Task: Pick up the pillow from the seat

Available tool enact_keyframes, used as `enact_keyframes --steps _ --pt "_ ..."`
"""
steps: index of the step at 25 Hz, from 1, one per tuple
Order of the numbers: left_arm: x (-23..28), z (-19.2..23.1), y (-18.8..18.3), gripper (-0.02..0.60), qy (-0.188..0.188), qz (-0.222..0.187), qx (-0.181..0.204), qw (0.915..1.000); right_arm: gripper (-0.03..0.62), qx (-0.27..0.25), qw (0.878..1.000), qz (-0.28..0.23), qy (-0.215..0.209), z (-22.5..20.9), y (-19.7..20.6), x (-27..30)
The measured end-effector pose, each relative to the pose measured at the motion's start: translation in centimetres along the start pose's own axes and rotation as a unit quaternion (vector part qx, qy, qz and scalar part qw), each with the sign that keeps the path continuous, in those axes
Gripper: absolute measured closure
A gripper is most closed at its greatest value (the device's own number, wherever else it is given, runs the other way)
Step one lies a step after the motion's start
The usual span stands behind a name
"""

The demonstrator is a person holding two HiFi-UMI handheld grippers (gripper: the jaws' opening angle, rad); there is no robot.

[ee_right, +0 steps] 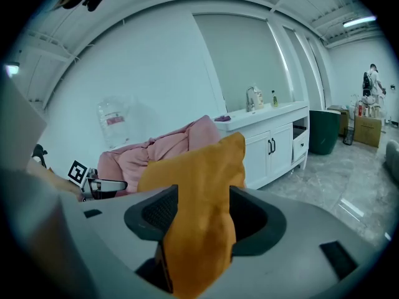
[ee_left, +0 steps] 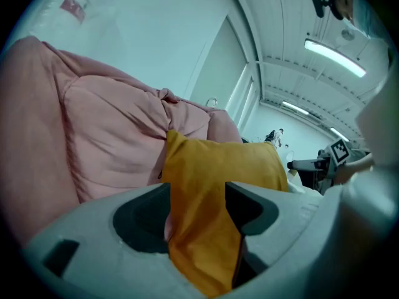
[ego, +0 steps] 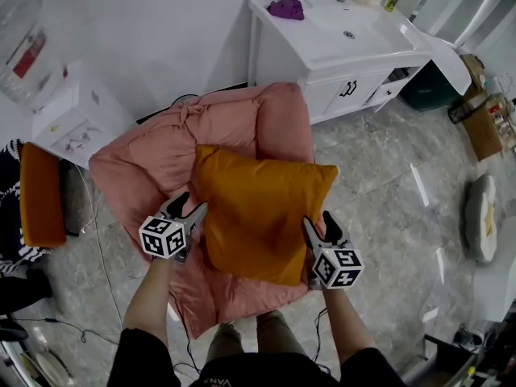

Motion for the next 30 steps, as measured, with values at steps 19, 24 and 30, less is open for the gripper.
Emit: enact_keyframes --steps 19,24,30 --pt "7.4 3.3 2.0 0.241 0.119 0.026 -0.120 0.9853 0.329 0.017 0.998 0.036 -0.057 -3.6 -0.1 5.1" --pt "8.3 3.0 1.9 0.257 0.129 0.006 -0.138 0.9820 0.330 0.027 0.996 0.035 -0.072 -3.9 0.1 5.9" --pt "8.0 1.8 1.7 0.372 0.112 0.008 -0.141 0.9836 0.430 0.029 0.996 0.033 -0.073 -2.9 0.3 5.7"
Point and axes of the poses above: the fingertips, and each gripper's own axes: x forward along the fingers, z to its left, y out of its underside, the point moved 3 cm from there along -x, backward along the fingers, and after that the axes turned 5 degrees about x, right-handed, at the moved point
